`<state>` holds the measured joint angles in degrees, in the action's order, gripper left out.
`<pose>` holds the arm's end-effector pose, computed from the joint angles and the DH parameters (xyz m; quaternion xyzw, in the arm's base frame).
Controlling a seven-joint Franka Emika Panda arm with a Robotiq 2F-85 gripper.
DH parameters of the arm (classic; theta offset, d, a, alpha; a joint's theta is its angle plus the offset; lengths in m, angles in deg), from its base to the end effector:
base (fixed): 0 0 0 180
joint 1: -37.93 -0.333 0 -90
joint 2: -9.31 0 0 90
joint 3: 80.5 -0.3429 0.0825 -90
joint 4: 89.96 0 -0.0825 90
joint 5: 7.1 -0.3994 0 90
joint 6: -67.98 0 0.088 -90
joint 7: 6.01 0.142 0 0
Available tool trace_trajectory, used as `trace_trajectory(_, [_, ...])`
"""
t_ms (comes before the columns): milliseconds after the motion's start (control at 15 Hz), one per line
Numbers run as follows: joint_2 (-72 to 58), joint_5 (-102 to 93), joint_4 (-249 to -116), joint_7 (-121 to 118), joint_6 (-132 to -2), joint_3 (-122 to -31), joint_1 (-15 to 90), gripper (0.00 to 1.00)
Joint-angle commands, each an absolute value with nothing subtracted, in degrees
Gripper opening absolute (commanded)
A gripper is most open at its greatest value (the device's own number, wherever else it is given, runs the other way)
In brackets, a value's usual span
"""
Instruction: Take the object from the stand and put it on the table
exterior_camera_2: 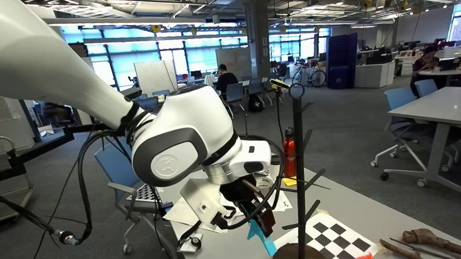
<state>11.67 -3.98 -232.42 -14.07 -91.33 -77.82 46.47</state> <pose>0.5080 -0.0989 0.3203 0.9859 -0.0038 0.1623 0.0405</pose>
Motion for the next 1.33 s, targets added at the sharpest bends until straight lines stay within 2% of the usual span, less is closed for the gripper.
trace_trajectory(0, [16.15,0.32,-233.33,-9.91,-87.65,-77.43,45.23,0.36])
trace_trajectory(400, [18.27,2.85,-232.5,-7.72,-87.99,-78.14,45.22,0.36])
trace_trajectory(533, [18.66,3.58,-232.4,-7.88,-87.8,-78.23,45.26,0.88])
trace_trajectory(667, [19.19,-2.92,-231.72,-16.83,-80.15,-77.17,42.33,0.92])
trace_trajectory(800, [16.4,0.31,-231.29,-13.04,-78.23,-79.25,41.81,1.0])
trace_trajectory(867, [15.83,0.01,-231.03,-13.09,-76.73,-79.71,40.98,1.0])
trace_trajectory(933, [15.37,1.31,-230.68,-11.78,-75.78,-80.38,40.61,0.7])
trace_trajectory(1000, [15.21,1.91,-230.44,-10.95,-74.91,-80.85,40.22,0.74])
trace_trajectory(1067, [15.29,3.85,-230.36,-9.66,-74.57,-81.34,40.19,0.73])
trace_trajectory(1267, [14.9,5.41,-229.93,-8.5,-73.13,-81.72,39.89,0.49])
